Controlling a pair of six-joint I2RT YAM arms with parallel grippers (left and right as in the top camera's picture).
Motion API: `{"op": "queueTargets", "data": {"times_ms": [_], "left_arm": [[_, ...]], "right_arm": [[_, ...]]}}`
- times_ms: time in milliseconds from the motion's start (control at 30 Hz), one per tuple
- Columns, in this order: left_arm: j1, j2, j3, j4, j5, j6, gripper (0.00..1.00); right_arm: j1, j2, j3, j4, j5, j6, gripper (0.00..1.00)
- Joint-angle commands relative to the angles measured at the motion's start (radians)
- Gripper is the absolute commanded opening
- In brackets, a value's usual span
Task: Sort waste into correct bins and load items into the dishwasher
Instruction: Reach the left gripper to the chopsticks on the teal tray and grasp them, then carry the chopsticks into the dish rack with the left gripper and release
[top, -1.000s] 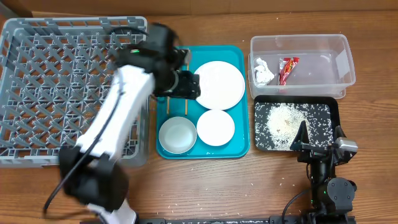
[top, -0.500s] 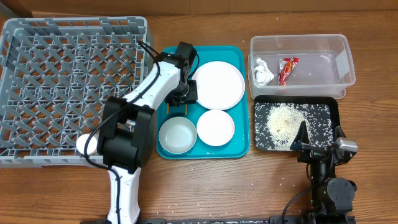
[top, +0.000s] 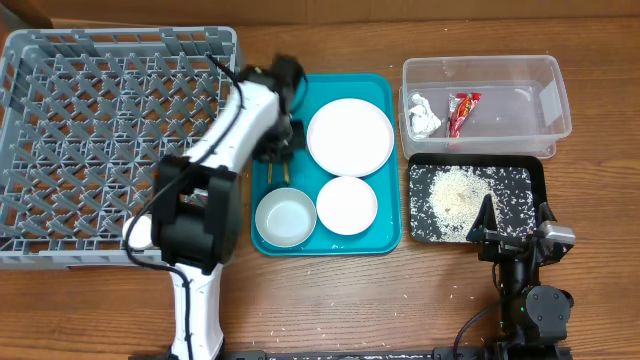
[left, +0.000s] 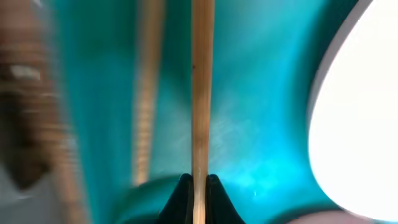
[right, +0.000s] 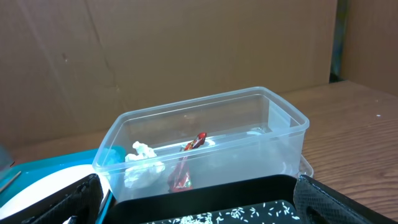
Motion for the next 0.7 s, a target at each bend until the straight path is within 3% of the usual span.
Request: {"op": "queueTargets", "data": {"times_ms": [0,200,367,667], "left_arm": [[0.053,-0.145,0.103,-0.049,-0.037,0.084,0.04],[0.149,-0.226,0.105,-0.150,-0.276,0.159,0.04],[0.229,-0.224,0.061,-0.151,-0.287,0.307,0.04],[0.261,-0.222,-0.091,-0.066,-0.272,0.329,0.04]], "right_arm": [[-0.003,-0.012,-0.010,0.008,0.000,-0.001,1.00],[-0.003,-0.012,-0.010,0.008,0.000,-0.001,1.00],[-0.003,-0.012,-0.010,0.008,0.000,0.000,1.00],[-0.003,-0.012,-0.010,0.008,0.000,-0.001,1.00]]}}
